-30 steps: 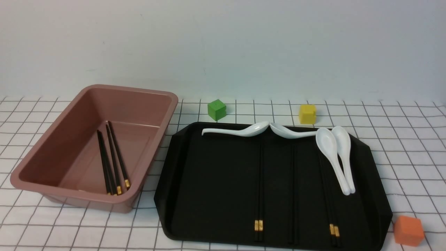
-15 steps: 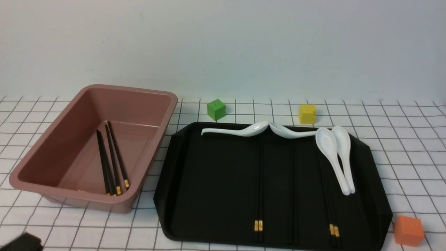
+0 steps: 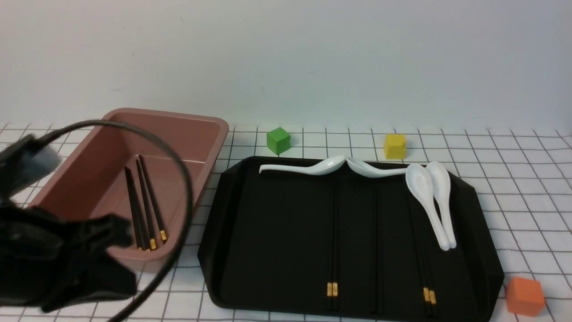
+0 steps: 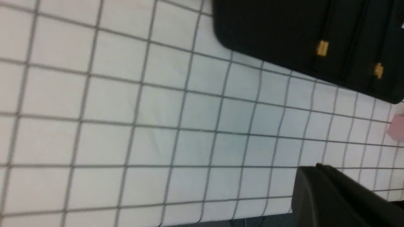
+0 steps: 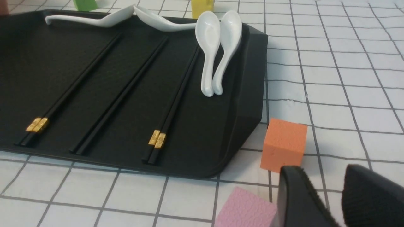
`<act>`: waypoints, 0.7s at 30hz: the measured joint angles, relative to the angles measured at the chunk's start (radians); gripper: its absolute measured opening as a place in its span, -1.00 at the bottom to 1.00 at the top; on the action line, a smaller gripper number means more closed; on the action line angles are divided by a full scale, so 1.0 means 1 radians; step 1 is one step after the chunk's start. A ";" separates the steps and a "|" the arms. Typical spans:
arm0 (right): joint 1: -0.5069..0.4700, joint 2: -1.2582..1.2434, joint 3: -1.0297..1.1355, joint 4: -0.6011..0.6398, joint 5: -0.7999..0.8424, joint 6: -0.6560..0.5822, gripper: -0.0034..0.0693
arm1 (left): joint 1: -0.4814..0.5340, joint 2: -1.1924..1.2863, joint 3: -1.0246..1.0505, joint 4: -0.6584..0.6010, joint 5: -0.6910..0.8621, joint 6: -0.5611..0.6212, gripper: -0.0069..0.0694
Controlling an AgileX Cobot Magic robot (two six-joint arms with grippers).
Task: On white black tablecloth take chopsticks from black tray and put them in box.
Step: 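Reach over to the black tray and grasp a pair of chopsticks with the left gripper, then place the chopsticks into the pink bin with the left gripper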
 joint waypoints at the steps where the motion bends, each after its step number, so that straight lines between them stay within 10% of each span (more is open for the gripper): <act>1: 0.000 0.000 0.000 0.000 0.000 0.000 -0.25 | -0.110 0.073 -0.026 0.005 -0.076 -0.035 -0.85; 10: 0.000 0.000 0.000 0.000 0.000 0.000 -0.25 | -0.489 0.579 -0.330 0.270 -0.176 -0.275 -0.34; 21: 0.000 0.000 0.000 0.000 0.000 0.000 -0.25 | -0.534 1.078 -0.787 0.345 -0.044 -0.256 0.29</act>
